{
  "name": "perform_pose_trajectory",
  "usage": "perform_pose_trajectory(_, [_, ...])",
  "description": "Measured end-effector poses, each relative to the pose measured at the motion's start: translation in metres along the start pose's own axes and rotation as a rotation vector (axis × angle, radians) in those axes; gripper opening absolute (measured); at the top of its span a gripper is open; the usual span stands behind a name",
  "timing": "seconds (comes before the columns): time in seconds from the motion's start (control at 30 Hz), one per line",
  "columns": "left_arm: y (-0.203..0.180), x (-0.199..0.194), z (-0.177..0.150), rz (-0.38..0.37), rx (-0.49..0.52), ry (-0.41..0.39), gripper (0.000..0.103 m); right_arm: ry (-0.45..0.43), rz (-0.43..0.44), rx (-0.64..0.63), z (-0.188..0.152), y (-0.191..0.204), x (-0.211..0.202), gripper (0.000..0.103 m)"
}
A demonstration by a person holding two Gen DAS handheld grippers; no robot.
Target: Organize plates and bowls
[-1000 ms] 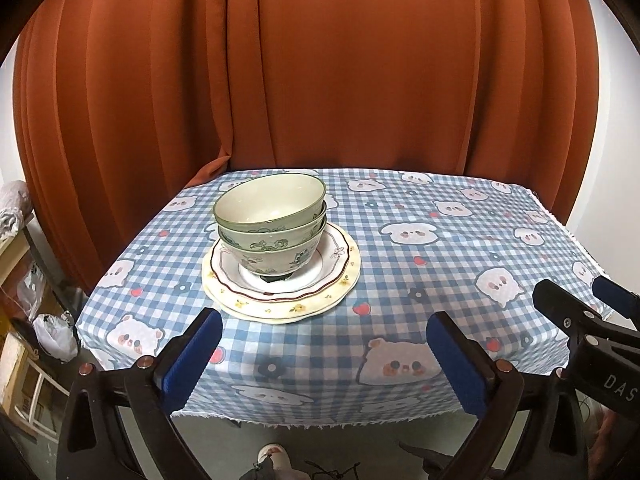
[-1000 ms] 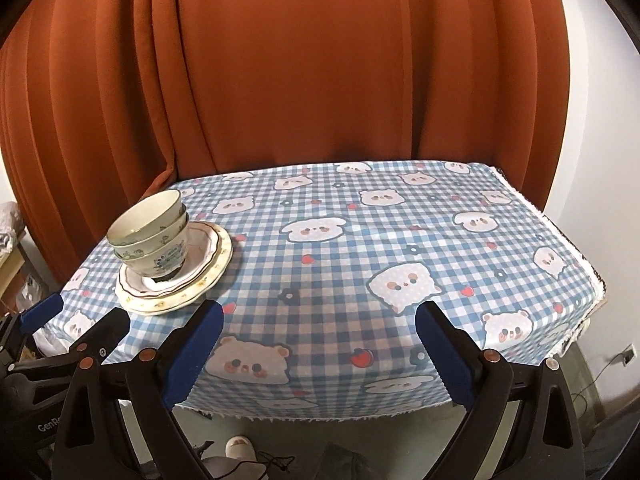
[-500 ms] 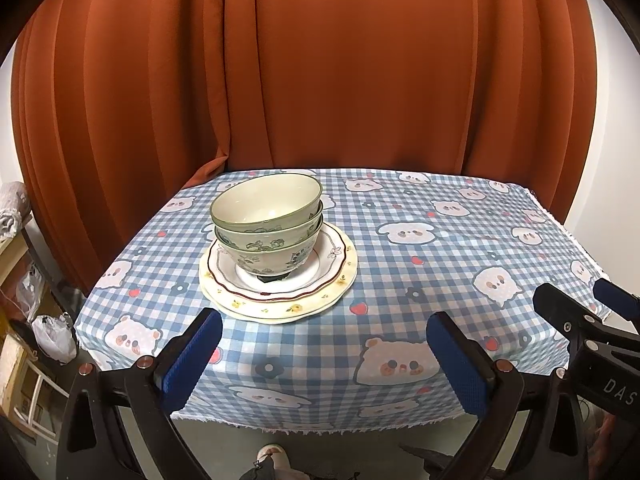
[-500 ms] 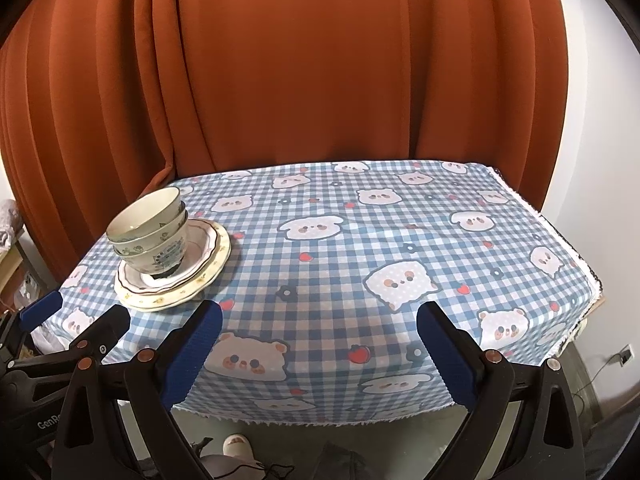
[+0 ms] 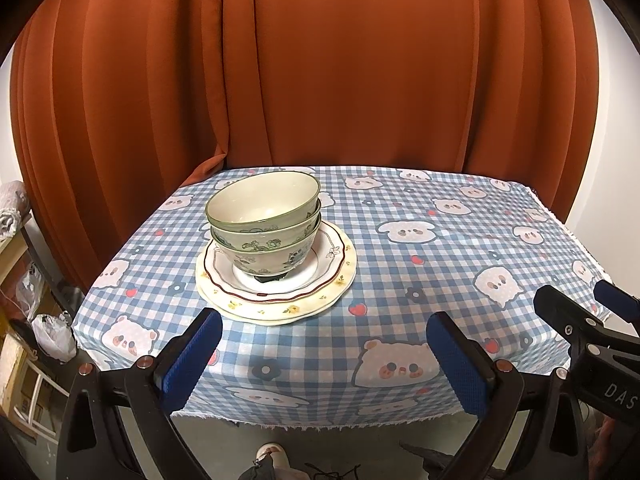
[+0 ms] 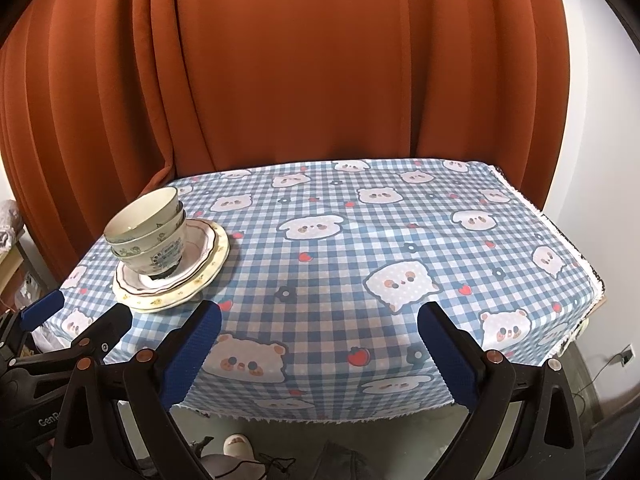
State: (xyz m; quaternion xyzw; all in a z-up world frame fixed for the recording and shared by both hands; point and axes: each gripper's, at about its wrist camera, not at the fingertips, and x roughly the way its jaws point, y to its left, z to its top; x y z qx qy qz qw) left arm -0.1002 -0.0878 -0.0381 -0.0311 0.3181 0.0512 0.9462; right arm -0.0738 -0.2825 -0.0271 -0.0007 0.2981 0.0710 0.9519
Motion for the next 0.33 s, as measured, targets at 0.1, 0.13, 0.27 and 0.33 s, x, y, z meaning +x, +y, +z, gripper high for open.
perform_pose_trajectory(0.1, [-0.0015, 0.0018, 0.0004, -0.002, -0.001, 0.001, 0.103, 0.003, 0.000, 0.001, 0.0009, -0.0003, 0.0024, 0.100])
perform_pose_trajectory(0.13, [-0.0021, 0.0019, 0.0005, -0.002, -0.001, 0.001, 0.103, 0.003, 0.001, 0.002, 0.0011, -0.0005, 0.0029, 0.100])
perform_pose_trajectory(0.27, [-0.0028, 0.0018, 0.0000, -0.002, -0.002, -0.001, 0.103, 0.005, 0.001, 0.002, 0.0007, -0.0009, 0.0038, 0.100])
perform_pose_trajectory(0.33, [-0.0028, 0.0020, -0.0001, -0.002, -0.001, 0.002, 0.103, 0.004, 0.001, 0.003, 0.0005, -0.0011, 0.0045, 0.100])
